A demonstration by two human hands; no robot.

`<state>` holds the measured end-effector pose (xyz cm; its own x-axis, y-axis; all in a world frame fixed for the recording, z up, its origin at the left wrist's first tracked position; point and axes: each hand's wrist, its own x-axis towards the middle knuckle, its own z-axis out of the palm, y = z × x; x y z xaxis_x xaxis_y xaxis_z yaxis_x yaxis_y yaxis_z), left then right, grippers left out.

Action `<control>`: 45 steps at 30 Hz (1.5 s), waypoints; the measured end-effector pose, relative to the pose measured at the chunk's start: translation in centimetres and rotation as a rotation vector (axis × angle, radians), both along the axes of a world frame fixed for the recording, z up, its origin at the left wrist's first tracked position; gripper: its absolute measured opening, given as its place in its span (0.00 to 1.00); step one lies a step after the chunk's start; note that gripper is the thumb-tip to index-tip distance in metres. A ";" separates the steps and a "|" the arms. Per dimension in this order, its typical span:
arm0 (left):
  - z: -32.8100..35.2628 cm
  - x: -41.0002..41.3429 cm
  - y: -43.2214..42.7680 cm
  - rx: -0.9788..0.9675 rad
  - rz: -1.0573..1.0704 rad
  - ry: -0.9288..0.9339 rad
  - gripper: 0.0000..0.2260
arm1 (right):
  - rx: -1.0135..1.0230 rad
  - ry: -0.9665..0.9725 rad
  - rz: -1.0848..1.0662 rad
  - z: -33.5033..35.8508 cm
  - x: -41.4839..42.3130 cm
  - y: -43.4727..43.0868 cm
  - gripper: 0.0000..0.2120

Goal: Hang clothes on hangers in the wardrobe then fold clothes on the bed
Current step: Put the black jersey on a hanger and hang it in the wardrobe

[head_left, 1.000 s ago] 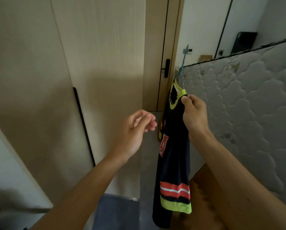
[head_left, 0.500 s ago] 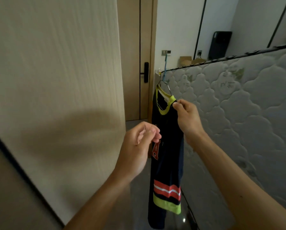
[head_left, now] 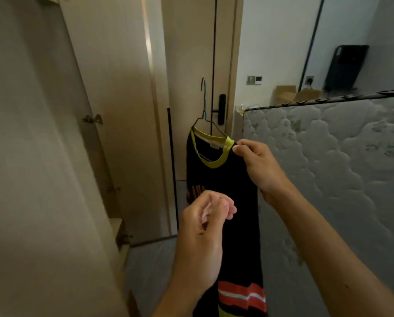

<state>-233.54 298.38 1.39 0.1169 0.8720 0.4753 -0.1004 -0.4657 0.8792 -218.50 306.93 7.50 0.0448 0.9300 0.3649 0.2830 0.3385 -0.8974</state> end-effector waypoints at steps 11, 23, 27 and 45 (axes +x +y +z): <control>2.0 3.0 15.5 -0.135 0.581 -0.097 0.11 | -0.153 -0.008 0.615 2.8 1.1 19.3 0.13; 5.6 -2.8 24.8 -0.019 1.043 -0.017 0.11 | -0.193 -0.027 0.907 6.0 -9.2 33.6 0.21; 6.4 -7.3 28.7 0.025 1.076 -0.030 0.12 | -0.193 -0.046 0.945 6.9 -14.3 38.9 0.16; 14.6 -24.7 44.4 0.071 1.357 0.039 0.13 | -0.069 0.056 1.066 16.5 -40.4 57.2 0.13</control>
